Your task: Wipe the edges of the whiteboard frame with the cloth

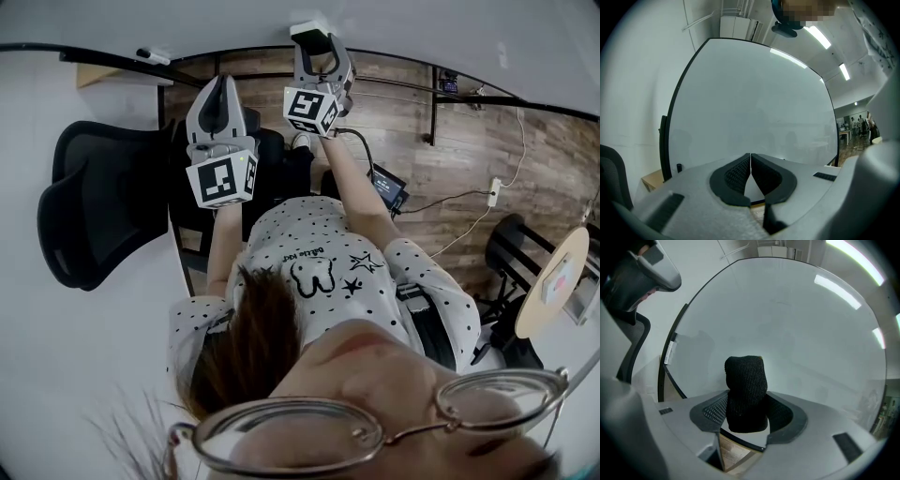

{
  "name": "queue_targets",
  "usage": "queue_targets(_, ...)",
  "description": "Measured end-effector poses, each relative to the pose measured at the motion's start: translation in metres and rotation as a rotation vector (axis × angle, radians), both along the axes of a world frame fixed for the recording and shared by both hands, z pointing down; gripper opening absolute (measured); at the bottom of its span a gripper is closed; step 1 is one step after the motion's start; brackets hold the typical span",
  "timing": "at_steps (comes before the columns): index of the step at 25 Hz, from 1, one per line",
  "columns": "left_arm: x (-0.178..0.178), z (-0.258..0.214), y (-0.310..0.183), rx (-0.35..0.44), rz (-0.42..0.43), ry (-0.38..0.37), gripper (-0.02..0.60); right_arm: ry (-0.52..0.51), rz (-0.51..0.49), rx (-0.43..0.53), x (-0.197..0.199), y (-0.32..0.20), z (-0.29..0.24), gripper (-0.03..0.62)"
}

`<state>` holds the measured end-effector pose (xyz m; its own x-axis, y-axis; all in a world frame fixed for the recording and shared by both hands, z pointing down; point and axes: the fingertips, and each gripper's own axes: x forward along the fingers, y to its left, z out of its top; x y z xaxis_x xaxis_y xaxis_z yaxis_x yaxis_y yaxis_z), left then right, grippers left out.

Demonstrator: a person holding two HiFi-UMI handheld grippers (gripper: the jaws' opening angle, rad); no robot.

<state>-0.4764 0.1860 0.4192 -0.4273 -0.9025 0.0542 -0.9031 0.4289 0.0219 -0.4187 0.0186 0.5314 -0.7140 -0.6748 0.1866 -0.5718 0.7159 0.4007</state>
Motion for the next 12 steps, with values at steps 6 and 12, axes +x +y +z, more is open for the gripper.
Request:
queue_targets(6,0.004,-0.004,-0.005,0.005,0.023,-0.005,0.020,-0.010,0.040,-0.012,0.011,-0.010,0.001,0.235)
queue_targets(12,0.010,-0.004,-0.014,0.008,0.052,-0.001,0.020,-0.026,0.069,-0.020,0.021,-0.019,-0.001,0.235)
